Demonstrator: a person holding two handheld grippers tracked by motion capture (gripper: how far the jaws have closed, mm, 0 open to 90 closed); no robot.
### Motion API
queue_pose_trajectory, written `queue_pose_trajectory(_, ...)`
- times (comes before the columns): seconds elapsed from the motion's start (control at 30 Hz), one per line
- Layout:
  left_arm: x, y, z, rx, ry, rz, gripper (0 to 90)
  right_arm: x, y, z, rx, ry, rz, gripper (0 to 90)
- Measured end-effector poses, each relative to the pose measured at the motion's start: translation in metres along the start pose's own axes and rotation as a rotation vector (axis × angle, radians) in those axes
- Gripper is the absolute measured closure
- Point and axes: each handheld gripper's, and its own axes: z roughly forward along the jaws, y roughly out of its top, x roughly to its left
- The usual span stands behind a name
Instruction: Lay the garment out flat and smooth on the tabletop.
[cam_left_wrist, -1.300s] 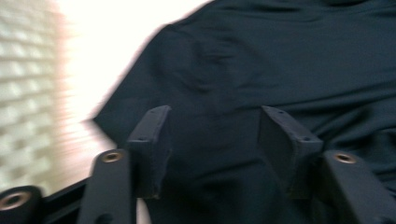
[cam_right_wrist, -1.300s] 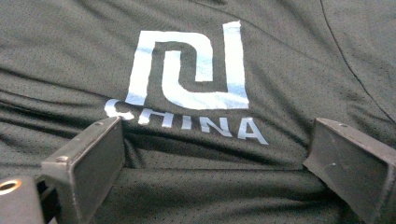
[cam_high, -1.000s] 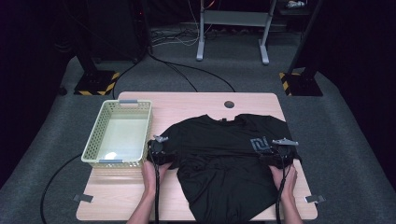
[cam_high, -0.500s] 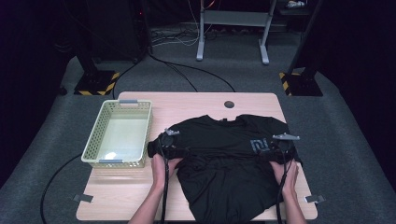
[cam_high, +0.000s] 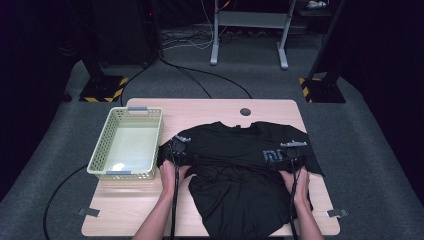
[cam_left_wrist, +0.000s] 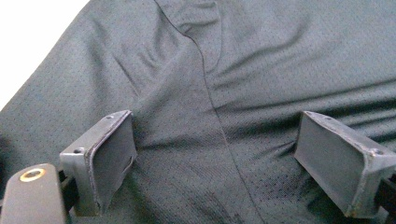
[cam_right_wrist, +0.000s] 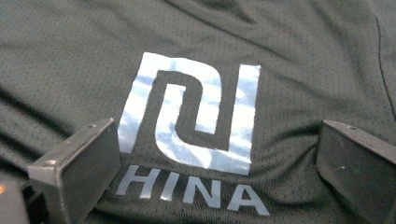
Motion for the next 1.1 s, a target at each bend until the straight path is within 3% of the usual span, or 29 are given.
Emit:
queue_pose_trajectory(0.1,0.007,0.005,0.000,0.017,-0.018,-0.042,11.9,0.003,0.004,0.002,0.009,0.008,-0.005,0.2)
queue_pose_trajectory(0.2,0.006,0.005,-0.014,-0.012,-0.059,-0.072,8.6,-0.003,0.003,-0.005,-0.029,0.018,0.025,1.5)
queue_pose_trajectory(0.3,-0.009,-0.002,-0.031,-0.050,-0.115,-0.048,8.8,-0.005,-0.002,-0.016,-0.034,0.016,0.013,1.4)
queue_pose_trajectory(0.33,-0.017,-0.006,-0.035,-0.051,-0.120,-0.021,8.5,-0.005,-0.004,-0.018,-0.030,0.014,0.003,1.3)
queue_pose_trajectory(0.4,-0.026,-0.013,-0.035,-0.038,-0.135,-0.014,8.3,-0.001,-0.010,-0.023,-0.026,0.005,-0.019,1.3)
queue_pose_trajectory(0.53,-0.027,-0.024,-0.023,0.003,-0.129,-0.027,7.2,0.002,-0.018,-0.022,0.005,0.019,-0.021,1.4)
queue_pose_trajectory(0.57,-0.027,-0.027,-0.023,-0.011,-0.114,-0.018,6.4,0.002,-0.019,-0.020,0.013,0.023,-0.025,1.2)
queue_pose_trajectory(0.73,-0.024,-0.030,-0.021,-0.042,-0.113,-0.016,5.3,0.004,-0.019,-0.018,0.020,0.017,-0.022,0.0)
queue_pose_trajectory(0.9,-0.009,-0.011,-0.005,-0.050,-0.071,-0.028,5.5,0.004,0.004,0.002,0.017,0.009,-0.012,0.0)
queue_pose_trajectory(1.0,0.000,0.004,0.009,-0.046,-0.024,-0.024,5.6,-0.002,0.025,0.018,0.034,0.001,-0.001,0.1)
queue_pose_trajectory(1.1,0.006,0.019,0.021,-0.038,-0.006,-0.029,5.5,-0.008,0.043,0.031,0.049,-0.005,0.007,0.3)
